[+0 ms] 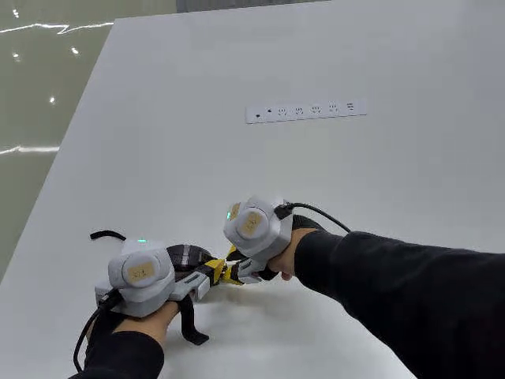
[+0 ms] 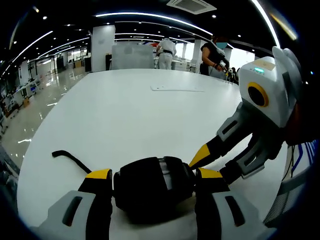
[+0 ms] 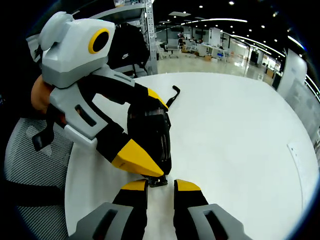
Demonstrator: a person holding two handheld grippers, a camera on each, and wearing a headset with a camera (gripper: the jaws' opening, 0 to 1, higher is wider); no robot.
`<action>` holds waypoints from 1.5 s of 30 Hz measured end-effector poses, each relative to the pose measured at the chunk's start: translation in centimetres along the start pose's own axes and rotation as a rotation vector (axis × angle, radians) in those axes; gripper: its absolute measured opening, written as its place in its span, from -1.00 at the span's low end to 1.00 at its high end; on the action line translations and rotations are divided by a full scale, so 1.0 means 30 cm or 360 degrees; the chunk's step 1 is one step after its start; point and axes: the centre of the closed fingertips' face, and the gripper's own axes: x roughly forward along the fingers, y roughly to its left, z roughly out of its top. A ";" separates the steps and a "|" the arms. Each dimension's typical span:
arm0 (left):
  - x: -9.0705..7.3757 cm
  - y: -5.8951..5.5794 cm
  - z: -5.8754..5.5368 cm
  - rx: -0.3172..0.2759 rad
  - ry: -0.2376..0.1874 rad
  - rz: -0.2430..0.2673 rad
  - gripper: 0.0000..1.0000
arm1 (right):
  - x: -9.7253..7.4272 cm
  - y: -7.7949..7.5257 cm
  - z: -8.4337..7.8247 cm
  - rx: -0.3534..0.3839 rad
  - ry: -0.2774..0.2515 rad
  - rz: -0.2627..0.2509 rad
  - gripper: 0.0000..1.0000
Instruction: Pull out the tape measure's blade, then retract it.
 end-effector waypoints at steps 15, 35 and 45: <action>-0.046 0.046 0.003 -0.0119 -0.0060 -0.0073 0.99 | -0.122 -0.015 0.011 0.0075 -0.0140 -0.0101 -0.56; -0.107 -0.002 -0.008 0.0022 -0.0046 -0.0438 0.99 | -0.284 -0.001 -0.158 0.0251 -0.0203 -0.0237 -0.14; -0.168 0.033 -0.002 0.0109 -0.0068 -0.0422 0.99 | -0.364 -0.012 -0.226 0.0356 -0.0253 -0.0297 0.09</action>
